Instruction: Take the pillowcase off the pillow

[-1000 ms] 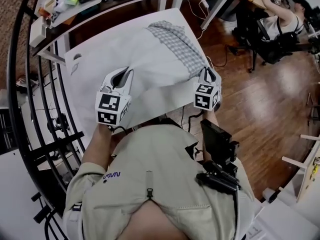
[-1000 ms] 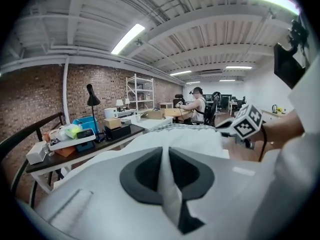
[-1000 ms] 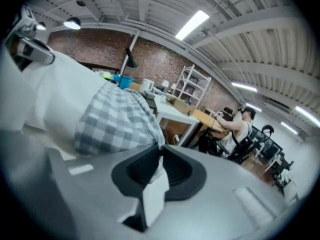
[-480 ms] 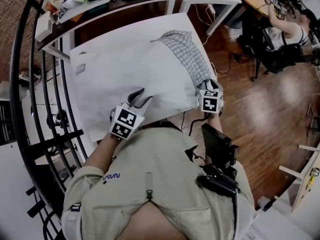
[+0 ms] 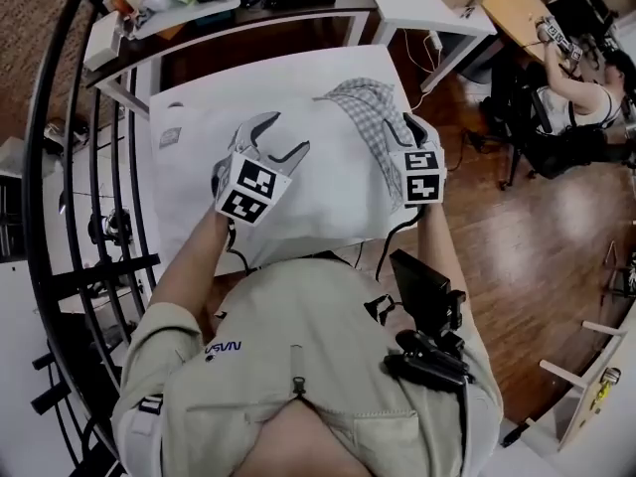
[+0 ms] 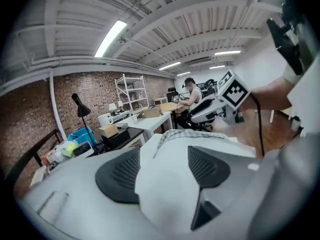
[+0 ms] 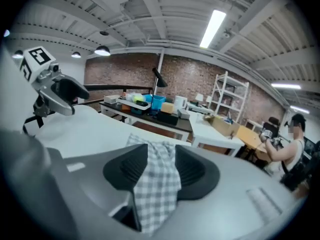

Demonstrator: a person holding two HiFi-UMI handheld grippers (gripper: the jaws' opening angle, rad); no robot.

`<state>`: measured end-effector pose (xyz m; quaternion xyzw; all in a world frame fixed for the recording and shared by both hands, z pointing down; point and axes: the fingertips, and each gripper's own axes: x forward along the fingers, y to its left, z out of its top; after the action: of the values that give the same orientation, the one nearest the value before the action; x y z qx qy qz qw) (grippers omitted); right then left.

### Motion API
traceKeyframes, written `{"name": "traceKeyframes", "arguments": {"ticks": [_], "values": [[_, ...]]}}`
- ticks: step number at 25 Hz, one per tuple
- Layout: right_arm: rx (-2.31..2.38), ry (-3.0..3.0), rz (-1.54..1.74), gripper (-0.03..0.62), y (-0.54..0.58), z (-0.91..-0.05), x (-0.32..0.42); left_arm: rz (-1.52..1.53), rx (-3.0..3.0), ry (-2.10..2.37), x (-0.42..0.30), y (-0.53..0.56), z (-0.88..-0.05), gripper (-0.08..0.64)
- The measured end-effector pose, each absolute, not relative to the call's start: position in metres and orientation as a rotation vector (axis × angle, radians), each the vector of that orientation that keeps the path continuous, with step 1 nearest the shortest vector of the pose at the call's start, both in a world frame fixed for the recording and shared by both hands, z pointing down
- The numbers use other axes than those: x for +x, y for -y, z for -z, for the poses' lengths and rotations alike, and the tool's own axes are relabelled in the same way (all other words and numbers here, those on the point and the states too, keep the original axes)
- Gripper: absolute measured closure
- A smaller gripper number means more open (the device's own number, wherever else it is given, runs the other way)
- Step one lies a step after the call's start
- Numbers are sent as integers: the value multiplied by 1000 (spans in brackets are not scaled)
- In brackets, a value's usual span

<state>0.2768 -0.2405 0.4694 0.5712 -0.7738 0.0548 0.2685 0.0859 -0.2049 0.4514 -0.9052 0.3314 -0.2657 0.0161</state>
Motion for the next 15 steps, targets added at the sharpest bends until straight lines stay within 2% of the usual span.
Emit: {"name": "traceKeyframes", "arguments": {"ticks": [6,8,10,11,12,13,14,15], "values": [[1273,2088,-292,354,311,-504,245,1188,-2782,-898,107,239,-524,218],[1180,2024,-362,344,321,-534,243,1261,-2838,-806,109,223,-547,313],[1101,1988,-401,344,324,-558,239,1279,-2839,-750,109,206,-557,457],[1072,1989,-409,356,323,-564,236,1274,-2813,-747,108,200,-557,510],[1058,1999,-402,423,323,-565,233,1258,-2790,-758,107,195,-555,535],[1065,2008,-368,541,325,-560,230,1230,-2783,-780,106,192,-549,539],[1093,2010,-308,577,331,-552,231,1190,-2795,-811,104,190,-540,541],[1139,2003,-242,583,339,-542,235,1143,-2816,-846,101,189,-531,543]]}}
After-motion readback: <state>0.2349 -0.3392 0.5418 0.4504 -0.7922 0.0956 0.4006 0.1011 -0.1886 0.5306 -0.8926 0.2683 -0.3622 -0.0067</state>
